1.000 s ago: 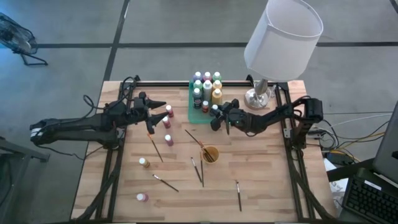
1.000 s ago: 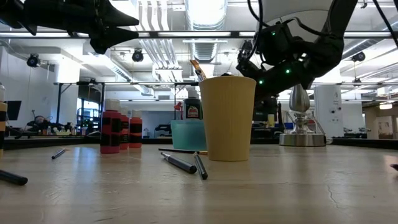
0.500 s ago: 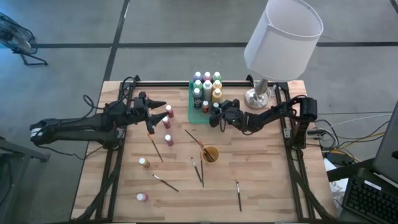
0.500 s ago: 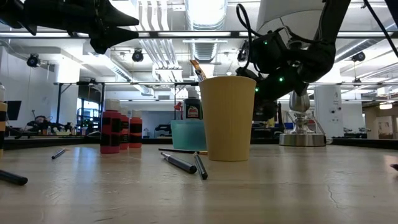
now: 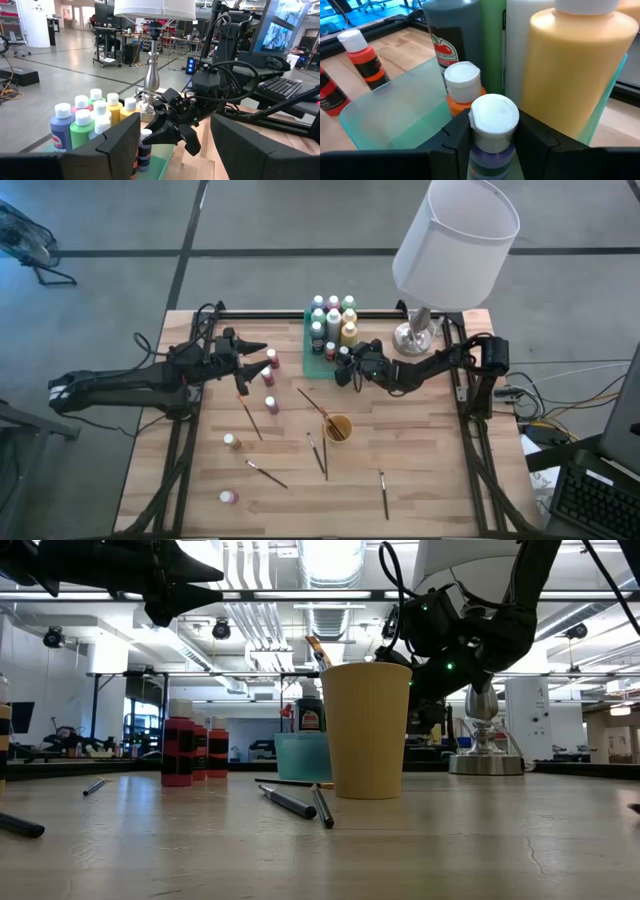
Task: Pick & Place Paint Supplies
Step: Put the small purple paint bottle into the green bin, then put the silver paintbrush into the yellow cup
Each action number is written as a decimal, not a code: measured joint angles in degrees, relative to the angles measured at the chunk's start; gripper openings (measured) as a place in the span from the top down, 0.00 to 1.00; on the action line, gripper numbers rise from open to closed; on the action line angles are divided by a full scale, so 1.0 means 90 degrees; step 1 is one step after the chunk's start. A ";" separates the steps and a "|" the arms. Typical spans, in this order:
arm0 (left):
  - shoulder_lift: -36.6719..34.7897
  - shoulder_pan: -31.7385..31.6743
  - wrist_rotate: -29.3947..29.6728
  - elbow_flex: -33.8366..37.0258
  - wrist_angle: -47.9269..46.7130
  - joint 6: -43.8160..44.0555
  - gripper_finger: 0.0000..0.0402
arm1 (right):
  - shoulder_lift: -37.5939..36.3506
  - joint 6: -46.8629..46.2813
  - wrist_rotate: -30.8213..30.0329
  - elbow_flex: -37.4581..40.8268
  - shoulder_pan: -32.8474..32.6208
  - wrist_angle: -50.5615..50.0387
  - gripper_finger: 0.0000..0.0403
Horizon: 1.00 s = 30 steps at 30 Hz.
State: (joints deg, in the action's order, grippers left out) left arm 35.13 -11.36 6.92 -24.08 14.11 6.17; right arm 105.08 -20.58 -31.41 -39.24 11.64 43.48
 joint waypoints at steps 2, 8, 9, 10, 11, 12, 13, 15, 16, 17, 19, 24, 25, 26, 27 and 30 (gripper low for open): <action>0.0000 -0.0001 0.0000 0.0000 0.0000 0.0000 0.38 | -0.0001 0.0000 0.0022 0.0000 0.0000 0.0001 0.72; 0.0000 0.0000 0.0000 0.0000 0.0000 0.0002 0.38 | -0.0001 -0.0029 0.0028 0.0000 0.0002 -0.0001 0.68; -0.0001 -0.0001 0.0000 0.0000 0.0000 0.0002 0.38 | -0.0001 -0.0030 0.0030 0.0000 0.0002 -0.0002 0.68; -0.0002 -0.0001 0.0000 -0.0001 0.0000 0.0002 0.38 | -0.0001 -0.0033 0.0039 0.0000 0.0003 -0.0002 0.68; -0.0002 0.0000 0.0000 0.0000 0.0000 0.0002 0.38 | -0.0001 -0.0034 0.0046 0.0000 0.0005 -0.0002 0.68; 0.0000 0.0000 0.0000 0.0000 0.0000 0.0002 0.38 | -0.0001 -0.0040 0.0046 0.0000 0.0005 -0.0002 0.68; -0.0001 0.0000 0.0000 0.0000 0.0000 0.0002 0.38 | -0.0001 -0.0046 0.0046 0.0000 0.0005 -0.0002 0.69; -0.0001 0.0000 0.0000 0.0000 0.0000 0.0002 0.38 | -0.0001 -0.0049 0.0046 0.0000 0.0005 -0.0002 0.69; -0.0002 -0.0001 0.0000 0.0000 0.0000 0.0002 0.38 | -0.0001 -0.0049 0.0046 0.0000 0.0005 -0.0002 0.69; -0.0001 0.0000 0.0000 0.0000 0.0000 0.0002 0.38 | -0.0001 -0.0049 0.0046 0.0000 0.0005 -0.0002 0.69; -0.0002 0.0000 0.0000 0.0000 0.0000 0.0002 0.38 | -0.0001 -0.0049 0.0046 0.0000 0.0005 -0.0002 0.68; 0.0000 -0.0001 0.0000 -0.0001 0.0000 0.0004 0.38 | -0.0001 -0.0051 0.0046 0.0000 0.0005 0.0003 0.61; 0.0000 0.0000 0.0000 0.0000 0.0000 0.0002 0.38 | -0.0001 -0.0053 0.0046 0.0000 0.0005 0.0005 0.60; -0.0002 0.0000 0.0000 0.0000 0.0000 0.0002 0.38 | -0.0001 -0.0053 0.0046 0.0000 0.0005 0.0002 0.59; -0.0001 0.0000 0.0000 0.0000 0.0000 0.0002 0.38 | -0.0001 -0.0052 0.0046 0.0000 0.0005 0.0001 0.57; -0.0002 0.0000 0.0000 0.0000 0.0000 0.0005 0.38 | -0.0001 -0.0051 0.0046 0.0000 0.0005 0.0003 0.53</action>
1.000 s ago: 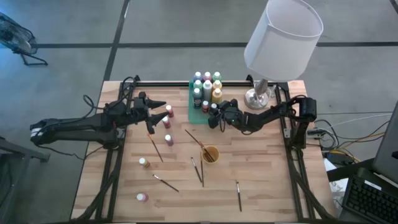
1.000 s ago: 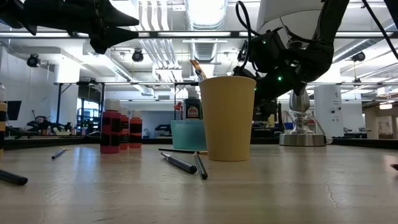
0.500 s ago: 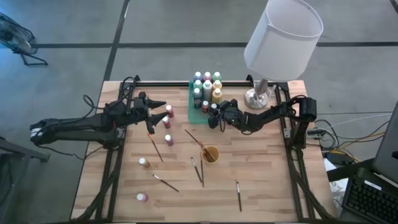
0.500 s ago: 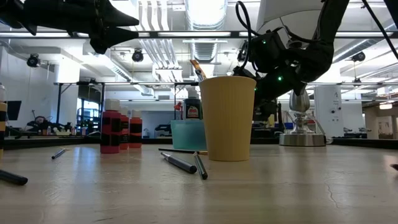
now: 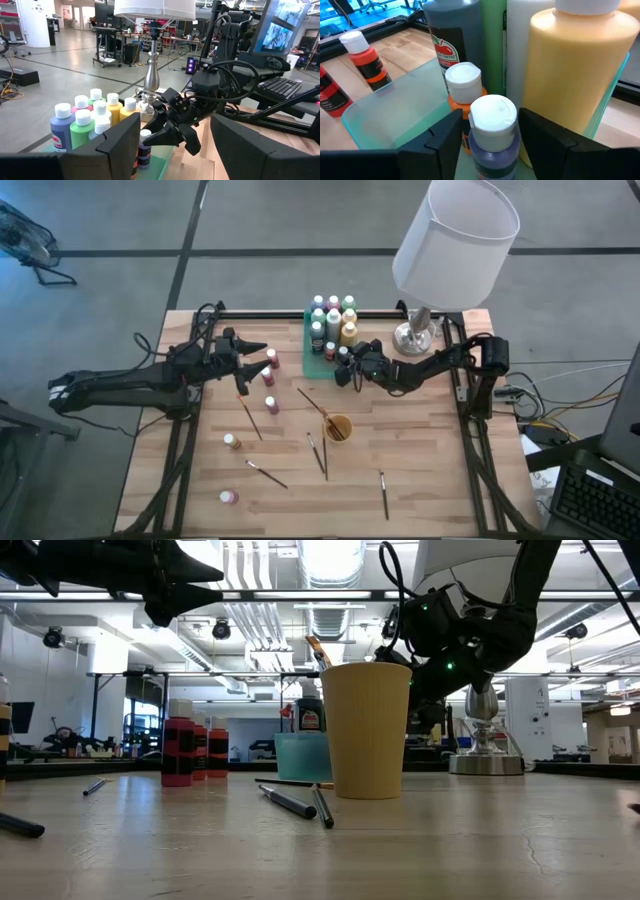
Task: Pick & Place Paint Supplies
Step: Put the silver paintbrush into the yellow cup
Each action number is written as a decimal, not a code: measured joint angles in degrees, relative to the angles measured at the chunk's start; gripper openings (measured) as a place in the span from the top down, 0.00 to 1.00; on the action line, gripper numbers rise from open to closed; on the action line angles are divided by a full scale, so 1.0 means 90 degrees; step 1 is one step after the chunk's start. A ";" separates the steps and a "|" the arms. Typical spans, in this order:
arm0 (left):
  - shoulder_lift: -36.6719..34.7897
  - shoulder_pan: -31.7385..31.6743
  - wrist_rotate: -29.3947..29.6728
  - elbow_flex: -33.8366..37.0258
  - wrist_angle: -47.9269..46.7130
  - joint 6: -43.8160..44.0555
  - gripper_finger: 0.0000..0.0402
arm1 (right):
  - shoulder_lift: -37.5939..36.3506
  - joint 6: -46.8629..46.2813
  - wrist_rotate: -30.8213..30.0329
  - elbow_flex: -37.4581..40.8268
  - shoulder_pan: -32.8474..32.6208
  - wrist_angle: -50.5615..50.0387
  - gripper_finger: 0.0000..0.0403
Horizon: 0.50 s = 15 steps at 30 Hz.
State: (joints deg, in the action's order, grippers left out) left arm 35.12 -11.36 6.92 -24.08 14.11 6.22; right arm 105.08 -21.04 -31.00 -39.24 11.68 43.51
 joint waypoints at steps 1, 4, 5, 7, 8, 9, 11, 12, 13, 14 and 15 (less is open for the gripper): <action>0.0000 0.0000 0.0000 0.0000 0.0000 -0.0002 0.38 | 0.0000 0.0000 0.0000 0.0000 0.0000 -0.0002 0.52; 0.0001 -0.0001 0.0000 0.0000 0.0000 -0.0002 0.38 | 0.0000 0.0000 -0.0002 0.0000 0.0000 0.0016 0.50; 0.0000 -0.0001 0.0000 0.0000 -0.0001 -0.0001 0.38 | -0.0004 0.0000 -0.0002 0.0000 0.0000 0.0017 0.49; 0.0000 0.0000 0.0000 0.0000 0.0000 -0.0002 0.38 | -0.0032 0.0026 -0.0003 0.0000 0.0000 0.0017 0.48; 0.0000 0.0000 0.0000 0.0000 0.0000 -0.0002 0.38 | -0.0057 0.0055 -0.0003 0.0000 0.0000 0.0024 0.47; 0.0001 0.0000 0.0000 0.0000 0.0000 -0.0002 0.38 | -0.0090 0.0096 -0.0005 0.0000 -0.0001 0.0026 0.47; 0.0000 0.0000 0.0000 0.0000 0.0000 -0.0002 0.38 | -0.0165 0.0173 -0.0007 0.0000 -0.0005 0.0039 0.46; 0.0000 -0.0002 0.0000 0.0000 0.0000 -0.0002 0.38 | -0.0199 0.0188 -0.0007 0.0000 -0.0013 0.0036 0.45; 0.0001 -0.0001 0.0000 0.0000 -0.0001 -0.0002 0.38 | -0.0239 0.0195 -0.0007 0.0000 -0.0025 0.0039 0.45; 0.0001 0.0000 0.0000 0.0000 0.0000 -0.0002 0.38 | -0.0298 0.0222 -0.0007 0.0000 -0.0042 0.0015 0.44; 0.0002 -0.0002 0.0000 0.0000 -0.0002 -0.0002 0.38 | -0.0355 0.0277 -0.0009 0.0000 -0.0073 0.0012 0.44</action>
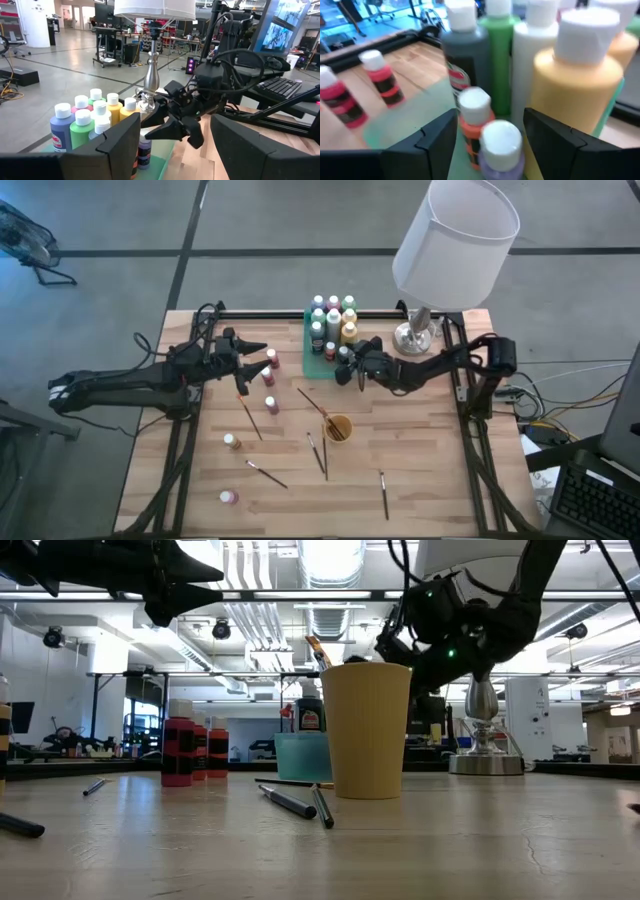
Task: Pick & Place Paint Supplies
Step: Put the silver paintbrush into the yellow cup
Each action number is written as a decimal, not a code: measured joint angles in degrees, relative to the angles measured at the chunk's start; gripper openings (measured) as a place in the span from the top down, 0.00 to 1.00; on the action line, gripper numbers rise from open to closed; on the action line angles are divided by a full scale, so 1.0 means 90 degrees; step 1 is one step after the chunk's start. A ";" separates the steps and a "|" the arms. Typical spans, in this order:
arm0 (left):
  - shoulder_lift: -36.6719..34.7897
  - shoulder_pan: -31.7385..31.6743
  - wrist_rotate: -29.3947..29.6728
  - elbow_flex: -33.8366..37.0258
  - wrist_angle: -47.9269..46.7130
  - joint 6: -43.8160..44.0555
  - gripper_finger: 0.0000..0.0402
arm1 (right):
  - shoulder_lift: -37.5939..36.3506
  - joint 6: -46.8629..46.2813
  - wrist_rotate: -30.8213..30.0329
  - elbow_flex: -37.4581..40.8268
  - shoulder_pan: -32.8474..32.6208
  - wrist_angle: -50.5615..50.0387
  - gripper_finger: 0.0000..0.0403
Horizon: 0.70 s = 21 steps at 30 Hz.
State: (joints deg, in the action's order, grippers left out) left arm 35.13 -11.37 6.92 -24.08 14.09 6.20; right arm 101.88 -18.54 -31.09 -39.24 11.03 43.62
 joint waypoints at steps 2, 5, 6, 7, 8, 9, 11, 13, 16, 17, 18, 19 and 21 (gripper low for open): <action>-0.0002 0.0002 0.0000 -0.0001 0.0000 0.0000 0.38 | -0.0171 0.0114 0.0001 0.0000 -0.0085 -0.0015 0.44; 0.0000 0.0001 0.0000 0.0000 0.0000 0.0000 0.38 | -0.0488 0.0368 -0.0001 0.0000 -0.0272 -0.0017 0.45; -0.0002 0.0002 0.0000 -0.0001 0.0000 0.0000 0.38 | -0.0615 0.0469 -0.0001 0.0000 -0.0352 -0.0019 0.45; -0.0002 0.0001 0.0000 0.0000 0.0000 0.0000 0.38 | -0.0738 0.0598 -0.0001 0.0000 -0.0440 -0.0017 0.46; -0.0002 0.0001 0.0000 0.0000 0.0000 0.0000 0.38 | -0.0871 0.0722 -0.0003 0.0000 -0.0541 -0.0013 0.47; -0.0001 0.0001 0.0000 0.0000 0.0000 0.0000 0.38 | -0.1017 0.0831 -0.0001 0.0000 -0.0639 -0.0021 0.48; -0.0002 0.0000 0.0000 0.0000 0.0000 0.0000 0.38 | -0.1284 0.1056 -0.0001 -0.0001 -0.0857 -0.0087 0.49; -0.0002 0.0002 -0.0002 0.0000 0.0000 0.0000 0.38 | -0.1567 0.1246 0.0001 -0.0010 -0.1067 -0.0290 0.51; -0.0002 0.0000 -0.0002 0.0000 -0.0006 0.0000 0.38 | -0.1979 0.1342 0.0004 -0.0073 -0.1372 -0.0802 0.53; -0.0002 0.0002 -0.0002 0.0000 -0.0010 0.0000 0.38 | -0.2128 0.1315 0.0002 -0.0075 -0.1467 -0.1037 0.54; -0.0002 0.0000 -0.0002 0.0000 -0.0011 0.0000 0.38 | -0.2264 0.1226 0.0000 -0.0091 -0.1571 -0.1266 0.55; -0.0002 0.0002 -0.0002 0.0000 -0.0016 0.0000 0.38 | -0.2407 0.1100 0.0001 -0.0131 -0.1678 -0.1544 0.56; -0.0002 0.0002 -0.0002 -0.0002 -0.0022 0.0000 0.38 | -0.2705 0.0842 -0.0001 -0.0201 -0.1929 -0.2310 0.58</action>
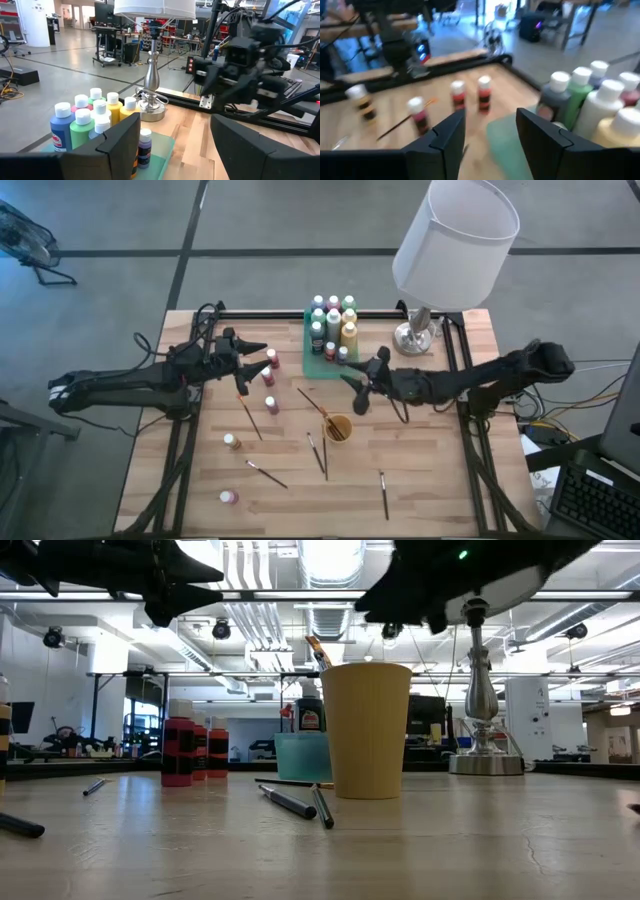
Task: Pick & Place Paint Supplies
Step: Put the silver paintbrush into the yellow cup
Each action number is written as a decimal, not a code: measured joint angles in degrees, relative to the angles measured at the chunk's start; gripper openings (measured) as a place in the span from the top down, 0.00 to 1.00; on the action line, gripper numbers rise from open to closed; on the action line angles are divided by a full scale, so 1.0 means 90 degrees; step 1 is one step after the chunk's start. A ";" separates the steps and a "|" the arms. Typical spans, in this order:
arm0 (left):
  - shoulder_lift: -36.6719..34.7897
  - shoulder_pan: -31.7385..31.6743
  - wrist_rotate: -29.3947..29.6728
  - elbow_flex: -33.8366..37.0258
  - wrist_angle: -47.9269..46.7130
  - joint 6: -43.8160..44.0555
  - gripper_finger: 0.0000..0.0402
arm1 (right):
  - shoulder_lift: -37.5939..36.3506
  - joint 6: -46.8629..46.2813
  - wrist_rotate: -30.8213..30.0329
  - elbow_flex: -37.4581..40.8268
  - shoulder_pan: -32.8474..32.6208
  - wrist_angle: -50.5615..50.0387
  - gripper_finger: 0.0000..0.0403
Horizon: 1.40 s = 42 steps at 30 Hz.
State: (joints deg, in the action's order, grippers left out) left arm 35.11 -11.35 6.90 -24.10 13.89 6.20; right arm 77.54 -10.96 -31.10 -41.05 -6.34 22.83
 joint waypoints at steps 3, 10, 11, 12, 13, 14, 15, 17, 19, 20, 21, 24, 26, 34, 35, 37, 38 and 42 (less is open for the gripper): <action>0.0000 -0.0002 0.0002 0.0002 -0.0020 0.0000 0.38 | -0.0394 -0.0469 -0.0014 -0.0266 -0.0492 -0.1296 0.61; 0.0002 -0.0005 0.0002 0.0002 -0.0031 0.0000 0.38 | -0.0595 -0.1595 -0.0585 -0.0997 -0.1979 -0.3478 0.68; 0.0002 -0.0005 0.0000 0.0000 -0.0027 0.0000 0.38 | -0.0561 -0.1825 -0.0709 -0.1111 -0.2188 -0.3804 0.69; 0.0002 -0.0005 0.0000 0.0000 -0.0027 0.0000 0.38 | -0.0514 -0.2084 -0.0796 -0.1239 -0.2388 -0.4047 0.69; 0.0002 -0.0005 0.0000 0.0000 -0.0031 0.0000 0.38 | -0.0452 -0.2353 -0.0872 -0.1360 -0.2590 -0.4313 0.70; 0.0002 -0.0005 0.0000 0.0000 -0.0027 0.0000 0.38 | -0.0385 -0.2629 -0.0920 -0.1468 -0.2765 -0.4618 0.71; 0.0002 -0.0005 0.0000 0.0000 -0.0027 0.0000 0.38 | -0.0313 -0.2901 -0.0960 -0.1594 -0.2928 -0.4896 0.72; 0.0002 -0.0005 0.0000 0.0000 -0.0029 0.0002 0.38 | -0.0131 -0.3503 -0.1026 -0.1894 -0.3224 -0.5398 0.74; 0.0002 -0.0005 0.0000 0.0000 -0.0030 0.0002 0.38 | 0.0077 -0.4141 -0.1043 -0.2186 -0.3476 -0.5994 0.75; 0.0002 -0.0005 0.0000 0.0000 -0.0035 0.0002 0.38 | 0.0212 -0.4501 -0.1037 -0.2345 -0.3588 -0.6283 0.76; 0.0002 -0.0005 0.0000 0.0002 -0.0049 0.0002 0.38 | 0.0363 -0.4878 -0.1017 -0.2521 -0.3686 -0.6625 0.77; 0.0001 -0.0005 0.0000 0.0001 -0.0137 0.0002 0.38 | 0.0832 -0.6010 -0.0993 -0.3069 -0.3998 -0.7721 0.79; 0.0002 -0.0005 0.0000 0.0000 -0.0195 0.0003 0.38 | 0.1144 -0.6675 -0.0928 -0.3434 -0.4159 -0.8297 0.80; 0.0002 -0.0005 0.0000 0.0000 -0.0444 0.0005 0.38 | 0.2324 -0.8280 -0.0784 -0.4558 -0.4450 -0.9275 0.75; 0.0002 -0.0005 0.0000 0.0000 -0.0485 0.0004 0.38 | 0.2440 -0.8505 -0.0671 -0.4634 -0.4453 -0.9357 0.74; 0.0001 -0.0005 0.0000 0.0001 -0.0539 0.0004 0.38 | 0.2676 -0.9023 -0.0418 -0.4755 -0.4450 -0.9524 0.72; 0.0002 -0.0005 0.0000 0.0000 -0.0554 0.0005 0.38 | 0.2776 -0.9266 -0.0293 -0.4802 -0.4450 -0.9587 0.71; 0.0000 -0.0005 0.0000 0.0000 -0.0551 0.0004 0.38 | 0.3072 -1.0260 -0.0002 -0.4857 -0.4445 -0.9867 0.67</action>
State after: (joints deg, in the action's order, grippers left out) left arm 35.11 -11.40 6.90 -24.10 8.93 6.23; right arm 105.18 -103.30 -31.12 -84.77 -46.35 -65.97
